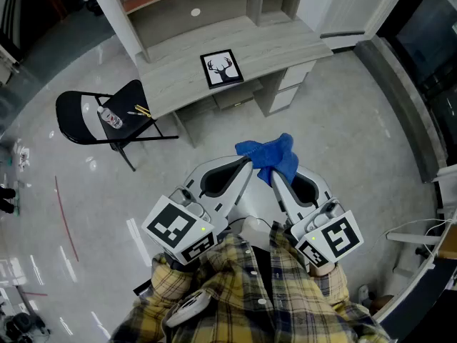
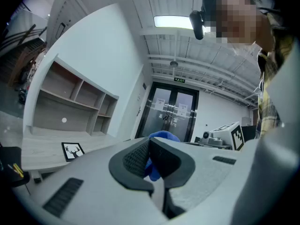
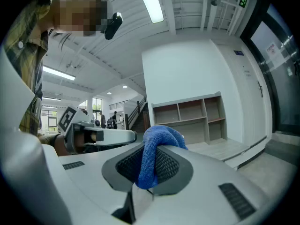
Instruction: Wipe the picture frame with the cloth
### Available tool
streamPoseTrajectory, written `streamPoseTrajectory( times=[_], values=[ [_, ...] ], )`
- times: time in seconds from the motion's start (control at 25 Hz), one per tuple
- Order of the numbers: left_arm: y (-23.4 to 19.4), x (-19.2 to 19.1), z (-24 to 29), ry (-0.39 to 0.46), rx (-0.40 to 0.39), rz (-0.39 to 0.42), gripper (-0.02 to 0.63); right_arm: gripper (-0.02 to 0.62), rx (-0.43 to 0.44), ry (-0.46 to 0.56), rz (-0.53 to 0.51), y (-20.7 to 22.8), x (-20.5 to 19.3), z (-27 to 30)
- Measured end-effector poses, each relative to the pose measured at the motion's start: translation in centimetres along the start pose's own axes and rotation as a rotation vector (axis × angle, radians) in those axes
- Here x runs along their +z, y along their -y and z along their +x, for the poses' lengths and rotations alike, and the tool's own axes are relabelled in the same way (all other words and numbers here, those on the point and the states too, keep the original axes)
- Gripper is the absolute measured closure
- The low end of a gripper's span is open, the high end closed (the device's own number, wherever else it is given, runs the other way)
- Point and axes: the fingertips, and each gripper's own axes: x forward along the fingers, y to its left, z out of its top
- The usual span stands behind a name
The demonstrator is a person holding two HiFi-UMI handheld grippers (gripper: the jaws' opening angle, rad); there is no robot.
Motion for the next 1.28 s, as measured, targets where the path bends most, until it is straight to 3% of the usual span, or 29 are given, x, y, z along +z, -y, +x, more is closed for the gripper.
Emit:
streamPoseTrajectory(
  times=[0.28,0.6,0.8,1.04,1.28],
  values=[
    [-0.5,-0.5,0.4,-0.009,0.010,-0.015,0.600,0.543,0.004,-0.012,0.007,0.2,-0.3,0.0],
    [1.9,-2.2,2.1,-0.016,0.067,-0.006,0.600,0.543,-0.001,0.001,0.037,2.8,-1.5,-4.9],
    [1.7,-3.1,2.5,-0.037,0.095,-0.012,0.600,0.543,0.001,-0.004,0.078,4.1,-2.4,-5.0],
    [-1.5,-3.1,4.3,-0.050,0.094,-0.033,0.600,0.543,0.006,-0.030,0.095,5.9,-3.1,-2.1],
    [-8.0,-0.4,8.1,-0.045,0.063,-0.032,0.600,0.543,0.005,-0.051,0.097,9.2,-2.1,4.6]
  ],
)
